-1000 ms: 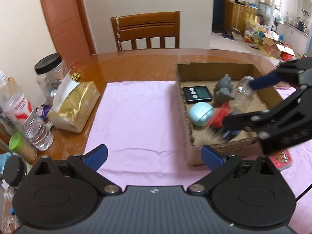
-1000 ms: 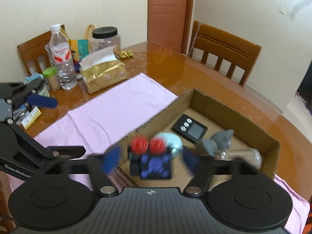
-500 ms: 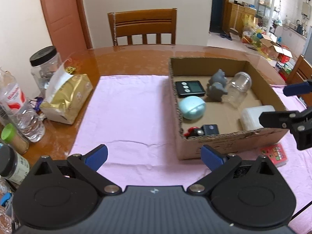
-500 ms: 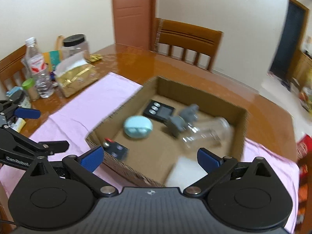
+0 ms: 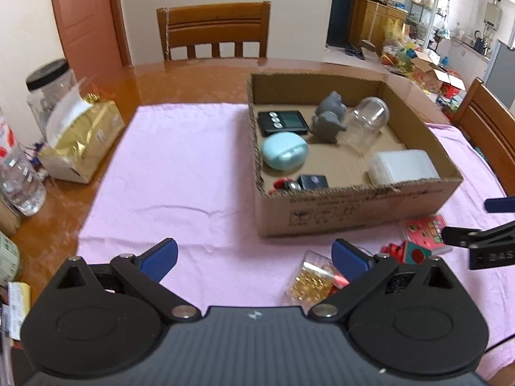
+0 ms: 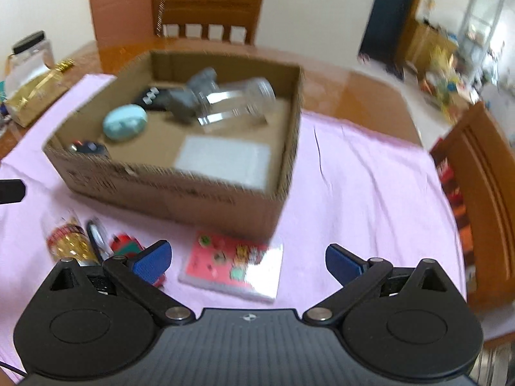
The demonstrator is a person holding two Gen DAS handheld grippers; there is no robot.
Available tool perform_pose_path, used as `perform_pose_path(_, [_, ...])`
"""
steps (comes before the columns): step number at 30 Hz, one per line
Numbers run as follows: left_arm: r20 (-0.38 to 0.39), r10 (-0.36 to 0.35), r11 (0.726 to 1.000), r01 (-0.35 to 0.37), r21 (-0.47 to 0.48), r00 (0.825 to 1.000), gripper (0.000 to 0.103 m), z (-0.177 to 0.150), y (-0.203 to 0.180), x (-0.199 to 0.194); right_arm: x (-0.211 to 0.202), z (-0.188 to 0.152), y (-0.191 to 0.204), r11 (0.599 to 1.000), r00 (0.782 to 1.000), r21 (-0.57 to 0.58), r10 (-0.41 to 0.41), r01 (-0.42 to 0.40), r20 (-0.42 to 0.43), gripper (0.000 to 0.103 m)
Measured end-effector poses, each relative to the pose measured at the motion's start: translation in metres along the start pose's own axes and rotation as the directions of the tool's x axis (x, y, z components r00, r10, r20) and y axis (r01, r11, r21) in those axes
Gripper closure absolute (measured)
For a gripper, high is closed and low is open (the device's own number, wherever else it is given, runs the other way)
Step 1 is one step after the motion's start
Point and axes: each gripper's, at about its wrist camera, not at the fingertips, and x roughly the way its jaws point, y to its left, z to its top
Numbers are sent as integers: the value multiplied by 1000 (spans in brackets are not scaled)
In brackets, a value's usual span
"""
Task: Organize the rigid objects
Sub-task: 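Move the left gripper to the gold capsule jar while the right gripper approaches the pink card pack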
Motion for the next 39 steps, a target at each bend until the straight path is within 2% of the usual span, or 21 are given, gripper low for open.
perform_pose_path(9, [-8, -20, 1000, 20, -2, 1000, 2, -5, -2, -1, 41, 2, 0, 996, 997, 56, 70, -68, -42, 0])
perform_pose_path(15, [-22, -58, 998, 58, -18, 998, 2, -6, 0, 3, 59, 4, -2, 995, 994, 54, 93, -90, -65, 0])
perform_pose_path(18, [-30, -90, 996, 90, -8, 995, 2, -7, -2, 5, 61, 1, -13, 996, 994, 62, 72, -67, -83, 0])
perform_pose_path(25, [-45, -126, 988, 130, 84, 991, 2, -7, -24, 12, 59, -12, -44, 988, 991, 133, 95, -81, -99, 0])
perform_pose_path(29, [-79, -151, 966, 164, 201, 985, 2, -14, -48, 18, 57, -16, -44, 990, 993, 119, 89, -78, -84, 0])
perform_pose_path(31, [-95, -152, 954, 171, 247, 984, 2, -20, -56, 21, 60, -16, -38, 996, 994, 69, 65, -59, -84, 0])
perform_pose_path(33, [-112, -147, 949, 172, 266, 983, 2, -25, -59, 24, 61, -19, -32, 999, 996, 27, 44, -42, -74, 0])
perform_pose_path(39, [-152, -159, 936, 198, 292, 975, 2, -32, -61, 34, 60, -23, -34, 998, 997, 35, 49, -47, -60, 0])
